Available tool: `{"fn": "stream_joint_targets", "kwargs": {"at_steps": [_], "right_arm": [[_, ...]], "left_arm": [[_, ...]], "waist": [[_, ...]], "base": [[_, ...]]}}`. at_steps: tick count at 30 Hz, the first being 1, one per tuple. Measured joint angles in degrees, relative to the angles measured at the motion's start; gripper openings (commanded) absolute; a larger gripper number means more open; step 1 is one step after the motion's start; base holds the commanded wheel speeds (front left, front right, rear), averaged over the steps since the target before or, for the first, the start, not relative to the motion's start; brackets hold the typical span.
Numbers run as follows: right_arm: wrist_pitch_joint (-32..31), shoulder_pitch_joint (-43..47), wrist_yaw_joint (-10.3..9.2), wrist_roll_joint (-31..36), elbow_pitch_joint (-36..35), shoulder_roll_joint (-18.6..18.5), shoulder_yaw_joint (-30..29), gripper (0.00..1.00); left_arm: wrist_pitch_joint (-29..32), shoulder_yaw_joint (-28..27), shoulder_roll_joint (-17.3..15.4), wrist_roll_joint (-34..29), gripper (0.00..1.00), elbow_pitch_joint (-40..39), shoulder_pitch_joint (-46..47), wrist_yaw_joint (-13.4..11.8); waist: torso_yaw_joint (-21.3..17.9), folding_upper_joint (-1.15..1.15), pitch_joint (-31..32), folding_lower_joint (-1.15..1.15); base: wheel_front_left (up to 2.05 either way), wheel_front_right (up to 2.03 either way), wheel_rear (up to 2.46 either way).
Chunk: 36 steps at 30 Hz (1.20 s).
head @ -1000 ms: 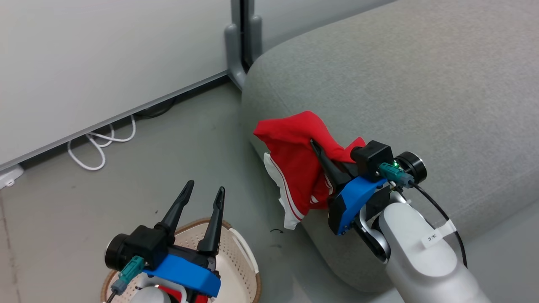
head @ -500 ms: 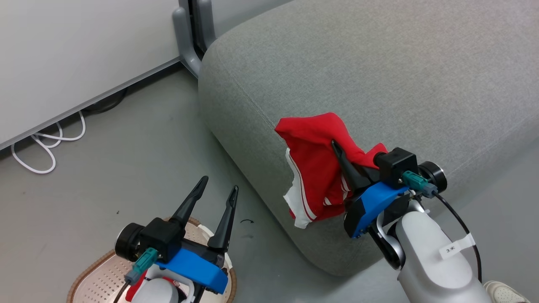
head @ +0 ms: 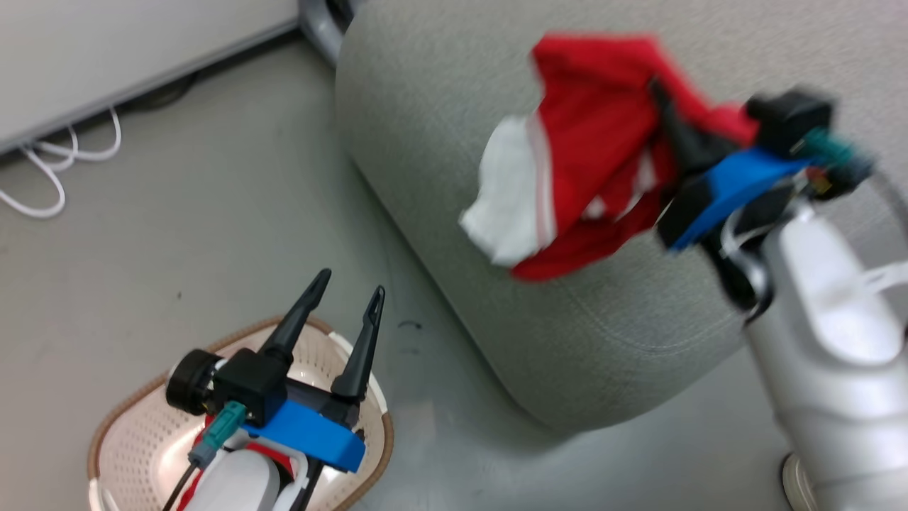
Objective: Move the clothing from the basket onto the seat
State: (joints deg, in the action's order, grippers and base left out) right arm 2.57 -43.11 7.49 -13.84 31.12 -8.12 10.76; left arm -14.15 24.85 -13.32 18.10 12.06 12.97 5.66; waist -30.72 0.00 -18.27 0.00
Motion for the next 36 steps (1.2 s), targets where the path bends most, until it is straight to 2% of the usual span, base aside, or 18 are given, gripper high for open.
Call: {"fn": "stream_joint_targets", "kwargs": {"at_steps": [8, 15, 19, 26, 28, 29, 36], "right_arm": [[-2.03, -14.86, 0.0, -6.55, 1.68, -9.04, -8.03, 0.0], [-0.46, -23.9, 0.0, -8.5, 6.8, -15.25, -15.02, 0.0], [0.8, -25.72, 0.0, -9.27, 11.77, -16.63, -18.25, 0.0], [3.42, -25.27, 0.0, -8.25, 22.28, -15.77, -19.72, 0.01], [4.08, -24.77, 0.0, -7.67, 25.03, -15.07, -19.61, 0.8], [4.33, -24.62, 0.0, -7.14, 26.22, -14.91, -19.5, 1.0], [6.59, -23.77, 0.0, -5.71, 30.73, -15.4, -17.84, 1.0]], "left_arm": [[3.61, -0.01, -3.36, -2.26, 1.0, -6.42, 2.97, -0.66], [5.99, -0.07, -5.52, -4.1, 1.0, -13.13, 5.32, -1.32], [6.06, -0.41, -6.65, -5.14, 1.0, -16.49, 6.31, -1.67], [6.25, -0.64, -7.87, -5.6, 1.0, -18.26, 6.64, -2.16], [6.13, -0.51, -7.83, -5.55, 1.0, -17.92, 6.5, -2.26], [5.9, -0.35, -7.79, -5.46, 1.0, -17.73, 6.37, -2.25], [3.34, 0.68, -5.91, -4.39, 1.0, -14.59, 6.84, -2.01]], "waist": [[3.49, 0.0, -9.7, 0.01], [6.57, 0.0, -18.69, 0.01], [8.24, 0.0, -23.23, 0.01], [10.63, 0.0, -27.95, 0.02], [11.03, 0.0, -27.7, 0.02], [11.11, 0.0, -27.32, 0.02], [11.99, 0.0, -23.15, 0.01]], "base": [[0.0, 0.0, 0.0], [0.0, 0.0, 0.0], [0.0, 0.0, 0.0], [0.0, 0.0, 0.0], [0.0, 0.0, 0.0], [0.0, 0.0, 0.0], [0.0, 0.0, 0.0]]}}
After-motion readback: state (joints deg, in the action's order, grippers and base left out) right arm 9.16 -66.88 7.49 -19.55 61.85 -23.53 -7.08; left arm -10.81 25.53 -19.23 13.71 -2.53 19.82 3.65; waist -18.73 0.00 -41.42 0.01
